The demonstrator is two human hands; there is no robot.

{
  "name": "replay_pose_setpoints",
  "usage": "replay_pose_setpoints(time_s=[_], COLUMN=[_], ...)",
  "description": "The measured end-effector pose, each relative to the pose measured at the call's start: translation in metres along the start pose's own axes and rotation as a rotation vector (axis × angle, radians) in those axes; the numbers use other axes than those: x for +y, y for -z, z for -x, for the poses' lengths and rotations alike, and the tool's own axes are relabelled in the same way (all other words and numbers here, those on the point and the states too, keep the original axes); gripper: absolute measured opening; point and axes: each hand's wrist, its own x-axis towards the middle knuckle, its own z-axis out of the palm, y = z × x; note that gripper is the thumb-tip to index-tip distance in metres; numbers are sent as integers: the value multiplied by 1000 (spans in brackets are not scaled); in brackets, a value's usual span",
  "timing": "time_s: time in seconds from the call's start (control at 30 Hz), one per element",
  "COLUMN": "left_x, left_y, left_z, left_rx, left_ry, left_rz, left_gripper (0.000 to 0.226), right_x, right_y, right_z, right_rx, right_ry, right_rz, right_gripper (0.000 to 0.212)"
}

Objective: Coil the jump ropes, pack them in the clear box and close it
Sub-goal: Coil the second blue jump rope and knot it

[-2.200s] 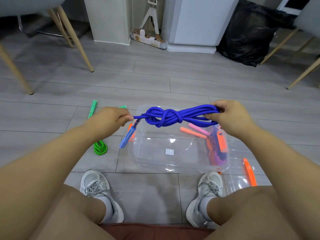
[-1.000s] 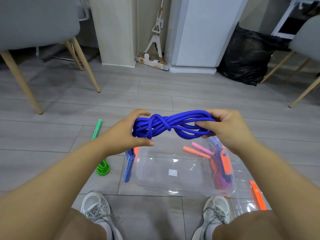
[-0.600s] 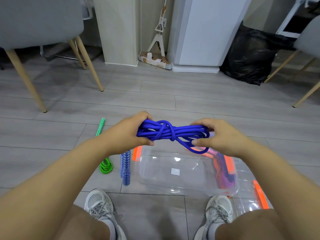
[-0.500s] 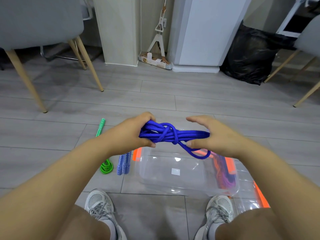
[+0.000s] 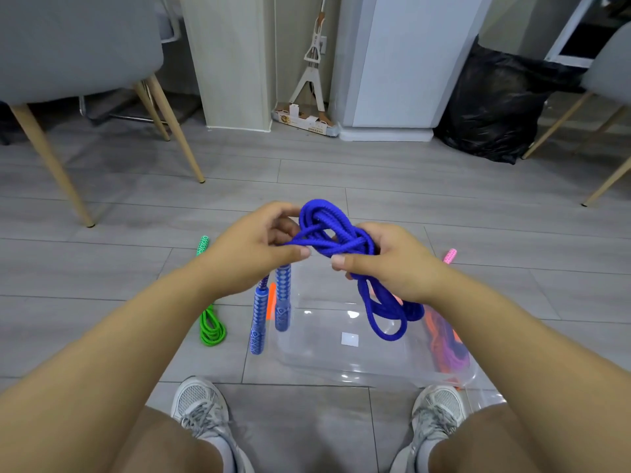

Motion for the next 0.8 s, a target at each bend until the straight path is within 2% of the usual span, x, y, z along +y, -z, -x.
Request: replay_pose_setpoints(time_s=[0.1, 0.2, 0.33, 0.47, 0.6, 0.8], left_x=[1, 4, 13, 22, 29, 33], left_y=[4, 1, -2, -4, -12, -18], left_z=[0, -2, -4, -3, -5, -9], left_rx=[37, 66, 104, 126, 140, 160], left_ry=[11, 49, 102, 182, 196, 164], left_rz=[-127, -127, 4, 247, 355, 411], left_gripper=[25, 17, 15, 13, 12, 11], right_x=[2, 2, 4, 6, 12, 18], right_y=[2, 0, -3, -5, -13, -18], right_z=[0, -2, -5, -6, -10, -11], right_rx=[81, 145, 203, 191, 139, 139], right_ry=[30, 61, 114, 153, 162, 176], right_rz=[-70, -89, -68, -28, 21, -165], right_gripper=[20, 22, 22, 40, 58, 67])
